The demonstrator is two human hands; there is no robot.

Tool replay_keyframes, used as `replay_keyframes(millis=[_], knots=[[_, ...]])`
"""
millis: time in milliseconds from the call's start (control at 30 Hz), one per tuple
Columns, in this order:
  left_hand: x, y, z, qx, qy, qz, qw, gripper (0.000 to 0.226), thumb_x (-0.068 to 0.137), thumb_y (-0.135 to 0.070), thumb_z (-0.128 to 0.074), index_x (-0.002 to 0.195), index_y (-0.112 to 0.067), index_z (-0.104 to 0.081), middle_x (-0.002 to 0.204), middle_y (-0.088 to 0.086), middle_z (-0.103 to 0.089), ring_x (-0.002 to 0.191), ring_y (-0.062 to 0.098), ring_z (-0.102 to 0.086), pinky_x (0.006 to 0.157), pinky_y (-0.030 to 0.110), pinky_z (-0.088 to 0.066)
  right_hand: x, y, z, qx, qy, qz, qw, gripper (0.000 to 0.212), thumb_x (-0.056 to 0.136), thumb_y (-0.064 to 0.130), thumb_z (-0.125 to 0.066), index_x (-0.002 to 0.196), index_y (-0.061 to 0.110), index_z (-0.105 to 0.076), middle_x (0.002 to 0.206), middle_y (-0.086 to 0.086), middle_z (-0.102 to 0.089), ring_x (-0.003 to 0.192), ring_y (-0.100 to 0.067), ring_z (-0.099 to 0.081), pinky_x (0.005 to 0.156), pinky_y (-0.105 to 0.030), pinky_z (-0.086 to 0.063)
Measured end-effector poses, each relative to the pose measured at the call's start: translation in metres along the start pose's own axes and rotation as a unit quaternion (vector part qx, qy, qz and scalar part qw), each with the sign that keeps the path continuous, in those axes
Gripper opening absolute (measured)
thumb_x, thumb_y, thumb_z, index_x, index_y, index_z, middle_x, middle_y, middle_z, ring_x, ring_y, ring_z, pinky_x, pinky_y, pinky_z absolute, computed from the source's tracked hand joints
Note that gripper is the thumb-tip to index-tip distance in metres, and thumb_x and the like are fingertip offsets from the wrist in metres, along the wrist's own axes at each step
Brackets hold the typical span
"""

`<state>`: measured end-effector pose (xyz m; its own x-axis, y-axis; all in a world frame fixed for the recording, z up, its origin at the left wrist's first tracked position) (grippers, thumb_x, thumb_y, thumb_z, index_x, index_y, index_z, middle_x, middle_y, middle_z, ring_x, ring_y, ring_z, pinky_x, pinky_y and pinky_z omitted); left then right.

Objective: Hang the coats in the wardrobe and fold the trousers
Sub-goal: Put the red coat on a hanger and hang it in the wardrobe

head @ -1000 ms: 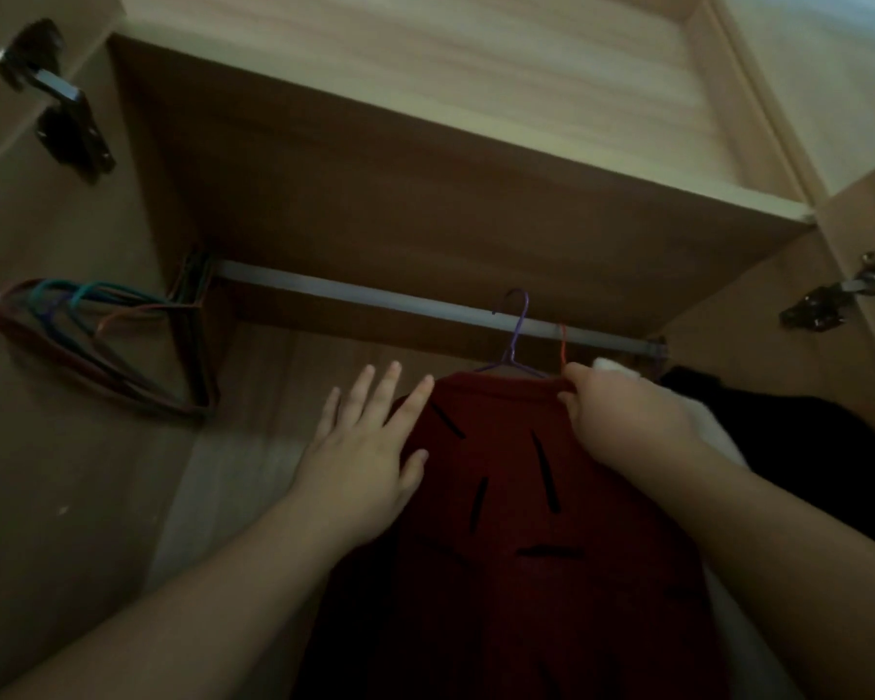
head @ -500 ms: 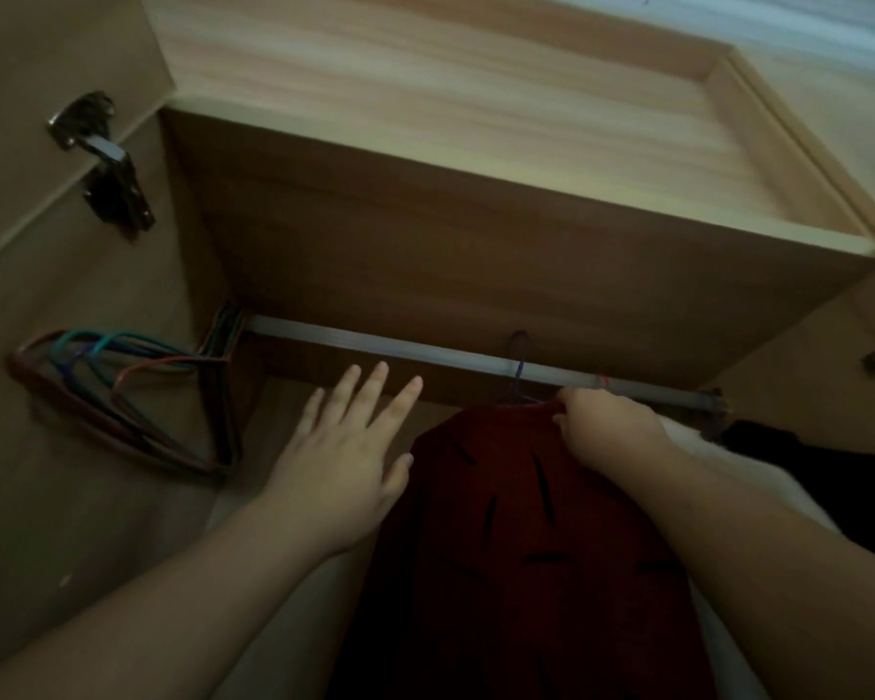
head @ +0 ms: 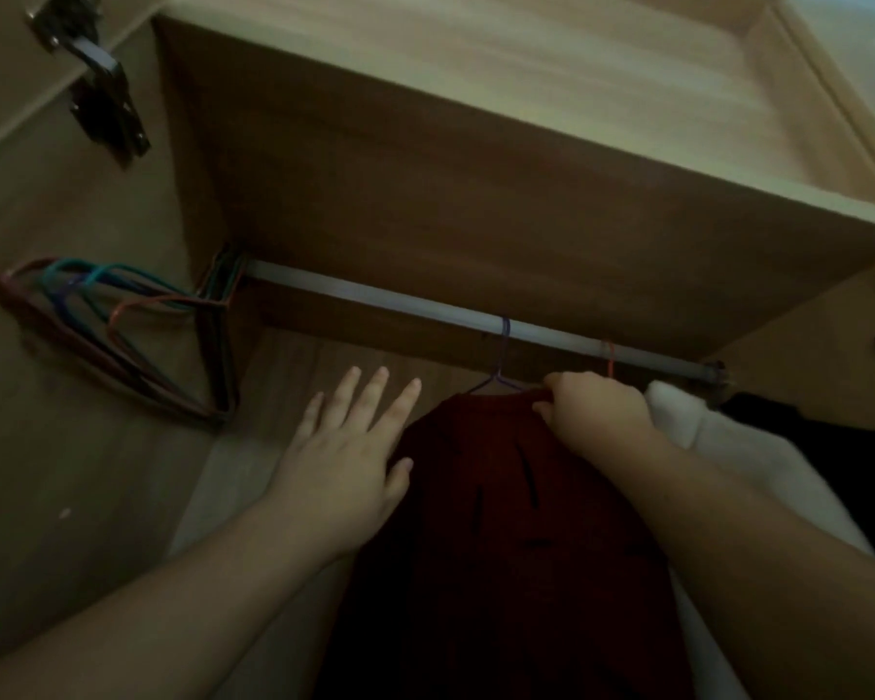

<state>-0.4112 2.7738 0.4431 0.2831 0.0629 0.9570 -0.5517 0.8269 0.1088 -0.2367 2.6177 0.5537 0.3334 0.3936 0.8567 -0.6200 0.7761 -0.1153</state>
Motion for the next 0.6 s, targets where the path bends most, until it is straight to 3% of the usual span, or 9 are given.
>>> replay_keyframes(millis=[100,167,267,367,533,600], knots=[[-0.005,-0.013,0.000,-0.039,-0.002,0.011,0.999,0.073,0.098,-0.056,-0.028,0.151,-0.041,0.019,0.165,-0.003,0.011,0.151,0.021,0.016,0.123,0.046,-0.003,-0.022,0.003,0.008,-0.027,-0.027,0.019,0.999,0.037,0.101,0.047,-0.044,0.130,0.027,-0.053,0.114,-0.001,-0.063,0.103,-0.024,-0.062,0.077,-0.040,-0.052],[-0.013,-0.029,0.000,-0.076,0.002,0.010,0.997,0.073,0.098,-0.057,-0.028,0.151,-0.042,0.019,0.165,-0.004,0.012,0.150,0.020,0.017,0.123,0.045,-0.003,-0.046,0.005,0.006,-0.031,-0.022,0.037,0.999,0.051,0.100,0.047,-0.044,0.147,0.028,-0.039,0.138,-0.001,-0.053,0.124,-0.024,-0.051,0.092,-0.044,-0.049],[-0.033,-0.060,-0.006,-0.134,0.019,0.007,0.991,0.073,0.096,-0.059,-0.026,0.149,-0.043,0.021,0.164,-0.007,0.015,0.150,0.018,0.019,0.121,0.044,-0.002,-0.104,0.003,-0.006,-0.030,-0.027,0.042,0.998,0.070,0.099,0.052,-0.040,0.159,0.029,-0.013,0.166,-0.001,-0.016,0.150,-0.027,-0.017,0.118,-0.049,-0.026],[-0.072,-0.097,-0.020,-0.188,0.040,0.000,0.981,0.074,0.093,-0.061,-0.025,0.149,-0.045,0.021,0.164,-0.007,0.013,0.150,0.017,0.019,0.122,0.043,-0.002,-0.179,-0.013,-0.024,-0.006,-0.056,0.042,0.998,0.071,0.099,0.055,-0.033,0.160,0.030,-0.008,0.168,0.003,-0.004,0.154,-0.023,0.004,0.123,-0.047,-0.012],[-0.171,-0.160,-0.039,-0.211,0.127,-0.025,0.969,0.076,0.087,-0.066,-0.017,0.155,-0.040,0.005,0.166,0.001,-0.008,0.152,0.022,0.004,0.121,0.049,-0.015,-0.315,-0.056,-0.059,0.020,0.007,-0.010,1.000,0.069,0.095,0.053,-0.034,0.158,0.029,-0.020,0.167,0.000,-0.016,0.154,-0.023,-0.011,0.122,-0.046,-0.020],[-0.210,-0.186,-0.033,-0.220,0.169,-0.036,0.960,0.077,0.086,-0.067,-0.015,0.155,-0.039,0.006,0.165,0.002,-0.008,0.152,0.024,0.004,0.121,0.050,-0.014,-0.374,-0.071,-0.066,0.022,0.056,-0.031,0.998,0.071,0.096,0.052,-0.035,0.159,0.029,-0.015,0.168,-0.001,-0.012,0.154,-0.024,-0.006,0.124,-0.046,-0.015]])
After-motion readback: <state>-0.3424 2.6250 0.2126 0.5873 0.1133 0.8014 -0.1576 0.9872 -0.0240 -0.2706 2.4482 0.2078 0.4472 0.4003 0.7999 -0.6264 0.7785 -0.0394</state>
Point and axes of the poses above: each hand's wrist, its own x-axis towards the middle knuckle, its own z-axis out of the back of the hand, y = z × x, the point moved 6 cm from there along x, towards the middle knuckle
